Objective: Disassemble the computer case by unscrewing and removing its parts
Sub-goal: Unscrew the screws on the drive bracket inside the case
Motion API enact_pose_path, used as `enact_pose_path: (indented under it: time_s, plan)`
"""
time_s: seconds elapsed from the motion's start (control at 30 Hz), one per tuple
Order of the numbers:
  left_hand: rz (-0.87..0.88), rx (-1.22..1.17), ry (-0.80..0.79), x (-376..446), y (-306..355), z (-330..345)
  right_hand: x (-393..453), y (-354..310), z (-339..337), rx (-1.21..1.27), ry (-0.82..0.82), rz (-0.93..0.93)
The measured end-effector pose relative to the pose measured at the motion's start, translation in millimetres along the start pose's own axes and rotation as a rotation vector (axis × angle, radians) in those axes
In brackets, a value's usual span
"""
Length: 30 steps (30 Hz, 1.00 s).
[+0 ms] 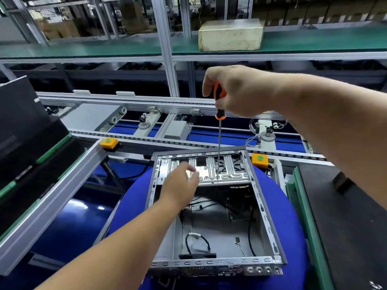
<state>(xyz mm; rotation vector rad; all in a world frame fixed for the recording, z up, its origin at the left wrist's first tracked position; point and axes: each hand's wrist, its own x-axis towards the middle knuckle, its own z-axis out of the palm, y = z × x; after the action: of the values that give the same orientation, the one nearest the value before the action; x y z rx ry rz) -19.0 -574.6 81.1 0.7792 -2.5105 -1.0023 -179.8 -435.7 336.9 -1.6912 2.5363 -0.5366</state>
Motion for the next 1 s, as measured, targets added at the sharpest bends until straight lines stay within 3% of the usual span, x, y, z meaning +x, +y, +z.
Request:
enact_pose_path:
  time_s: [0.37,0.53,0.73,1.0]
  plan:
    - [0.17,-0.211,-0.118,53,93,-13,0,-10,-3,0.018,-0.05,0.01]
    - [0.142,-0.148,-0.048,51,102,-11,-3,-11,-1,0.049,-0.026,0.012]
    - [0.113,-0.047,0.039,50,110,-12,-5,-10,8,-0.112,0.087,-0.034]
    - [0.091,0.012,0.082,50,117,-13,-7,-12,6,-0.2,0.094,-0.025]
